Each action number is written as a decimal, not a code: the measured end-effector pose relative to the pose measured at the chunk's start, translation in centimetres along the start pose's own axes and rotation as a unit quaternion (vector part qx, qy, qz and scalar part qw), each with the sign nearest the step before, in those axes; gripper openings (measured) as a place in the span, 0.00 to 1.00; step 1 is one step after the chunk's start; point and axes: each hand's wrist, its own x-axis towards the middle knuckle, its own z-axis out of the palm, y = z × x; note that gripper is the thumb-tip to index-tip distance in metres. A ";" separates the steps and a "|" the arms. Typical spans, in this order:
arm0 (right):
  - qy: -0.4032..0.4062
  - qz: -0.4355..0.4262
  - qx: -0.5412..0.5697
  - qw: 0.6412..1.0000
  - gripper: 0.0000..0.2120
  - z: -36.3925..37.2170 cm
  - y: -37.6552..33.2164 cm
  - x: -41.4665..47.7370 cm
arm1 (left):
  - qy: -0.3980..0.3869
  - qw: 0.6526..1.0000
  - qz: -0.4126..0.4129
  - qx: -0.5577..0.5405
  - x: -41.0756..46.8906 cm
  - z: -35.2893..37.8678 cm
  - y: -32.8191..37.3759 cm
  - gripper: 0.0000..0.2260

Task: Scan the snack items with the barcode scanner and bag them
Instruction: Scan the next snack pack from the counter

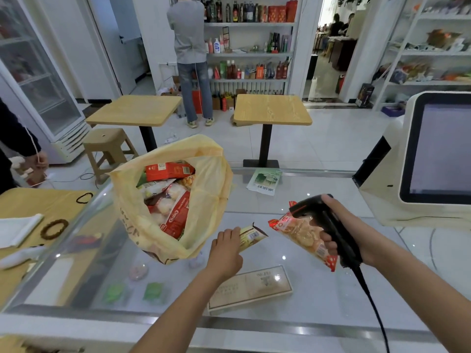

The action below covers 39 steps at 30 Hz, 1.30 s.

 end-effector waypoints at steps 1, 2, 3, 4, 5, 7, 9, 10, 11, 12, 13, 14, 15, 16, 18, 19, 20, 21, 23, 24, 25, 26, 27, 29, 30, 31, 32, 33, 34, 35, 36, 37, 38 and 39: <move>-0.023 0.004 -0.010 1.000 0.30 0.4 -0.5 -0.9 | -0.005 1.000 -0.012 0.004 -0.1 -0.1 0.2 0.28; -0.045 0.008 -0.019 0.999 0.31 0.9 -1.1 -1.7 | -0.003 1.000 -0.030 0.008 -0.1 0.0 0.4 0.26; -0.065 0.011 -0.024 0.998 0.31 1.5 -1.5 -2.4 | 0.006 0.999 -0.049 0.017 0.0 0.0 0.6 0.24; -0.079 0.017 -0.026 0.996 0.32 1.9 -1.9 -2.9 | 0.016 0.998 -0.064 0.025 0.0 0.1 0.7 0.23; -0.088 0.024 -0.023 0.996 0.33 2.3 -2.2 -3.3 | 0.024 0.997 -0.073 0.033 0.1 0.2 0.8 0.24; -0.096 0.031 -0.014 0.995 0.34 3.0 -2.6 -3.7 | 0.041 0.995 -0.077 0.044 0.3 0.3 0.8 0.24; -0.093 0.027 -0.015 0.995 0.35 3.5 -2.8 -4.1 | 0.053 0.995 -0.080 0.040 0.4 0.3 0.6 0.23; -0.091 0.024 -0.019 0.995 0.36 3.5 -2.8 -4.1 | 0.057 0.994 -0.080 0.037 0.5 0.2 0.6 0.22; -0.086 0.022 -0.028 0.996 0.37 3.7 -2.8 -4.2 | 0.058 0.995 -0.079 0.035 0.5 0.1 0.5 0.21; -0.082 0.021 -0.038 0.996 0.37 3.8 -2.8 -4.1 | 0.057 0.995 -0.077 0.034 0.5 0.1 0.5 0.20; -0.078 0.020 -0.049 0.996 0.38 3.9 -2.9 -4.1 | 0.055 0.995 -0.073 0.033 0.6 0.0 0.4 0.20; -0.076 0.022 -0.058 0.995 0.38 4.0 -2.9 -4.0 | 0.055 0.996 -0.069 0.033 0.5 0.0 0.3 0.20; -0.074 0.024 -0.065 0.995 0.39 4.1 -3.0 -4.0 | 0.056 0.996 -0.065 0.035 0.5 0.0 0.2 0.20; -0.074 0.024 -0.071 0.994 0.39 4.2 -3.0 -4.0 | 0.059 0.996 -0.061 0.036 0.4 0.0 0.2 0.21; -0.078 0.022 -0.075 0.994 0.38 4.2 -2.9 -4.3 | 0.068 0.995 -0.054 0.040 0.3 0.1 0.1 0.21; -0.079 0.021 -0.075 0.994 0.37 4.3 -2.8 -4.5 | 0.072 0.995 -0.053 0.041 0.2 0.1 0.1 0.21; -0.080 0.021 -0.074 0.994 0.35 4.3 -2.6 -4.6 | 0.072 0.995 -0.053 0.040 0.2 0.1 0.1 0.22; -0.080 0.022 -0.076 0.994 0.34 4.4 -2.6 -4.7 | 0.068 0.995 -0.055 0.039 0.3 -0.1 0.1 0.24; -0.077 0.022 -0.082 0.993 0.34 4.5 -2.4 -4.7 | 0.053 0.996 -0.062 0.033 0.5 -0.3 0.1 0.28; -0.074 0.024 -0.084 0.993 0.35 4.5 -2.4 -4.6 | 0.044 0.996 -0.068 0.028 0.5 -0.4 0.2 0.30; -0.071 0.027 -0.084 0.994 0.35 4.5 -2.3 -4.6 | 0.034 0.996 -0.074 0.021 0.5 -0.4 0.2 0.31; -0.069 0.030 -0.083 0.994 0.35 4.5 -2.3 -4.5 | 0.025 0.996 -0.078 0.016 0.5 -0.4 0.3 0.31; -0.067 0.032 -0.082 0.994 0.35 4.5 -2.2 -4.4 | 0.017 0.997 -0.081 0.013 0.5 -0.4 0.3 0.32; -0.067 0.036 -0.082 0.994 0.35 4.5 -2.1 -4.2 | 0.009 0.996 -0.089 0.004 0.4 -0.3 0.3 0.31; -0.067 0.037 -0.082 0.994 0.35 4.5 -2.1 -4.2 | 0.010 0.996 -0.092 -0.004 0.5 -0.3 0.3 0.31; -0.068 0.038 -0.082 0.994 0.35 4.4 -2.1 -4.2 | 0.014 0.996 -0.092 -0.011 0.5 -0.3 0.3 0.30; -0.070 0.039 -0.085 0.993 0.34 4.4 -2.1 -4.2 | 0.019 0.996 -0.090 -0.016 0.5 -0.2 0.3 0.29; -0.070 0.040 -0.088 0.993 0.34 4.5 -2.2 -4.1 | 0.022 0.996 -0.087 -0.020 0.4 -0.2 0.3 0.29; -0.069 0.040 -0.091 0.993 0.34 4.4 -2.3 -4.0 | 0.023 0.996 -0.083 -0.023 0.4 -0.2 0.3 0.28; -0.068 0.042 -0.094 0.992 0.36 4.5 -2.5 -3.9 | 0.022 0.996 -0.079 -0.024 0.4 -0.2 0.2 0.28; -0.067 0.045 -0.099 0.992 0.37 4.4 -2.7 -3.7 | 0.018 0.997 -0.076 -0.021 0.4 -0.2 0.1 0.28; -0.066 0.050 -0.104 0.991 0.39 4.4 -2.9 -3.5 | 0.013 0.997 -0.074 -0.018 0.4 -0.2 0.1 0.30; -0.063 0.054 -0.110 0.990 0.41 4.4 -3.1 -3.4 | 0.009 0.997 -0.073 -0.016 0.4 -0.3 0.0 0.31; -0.062 0.054 -0.114 0.990 0.41 4.5 -3.2 -3.3 | 0.006 0.997 -0.074 -0.018 0.5 -0.3 0.0 0.31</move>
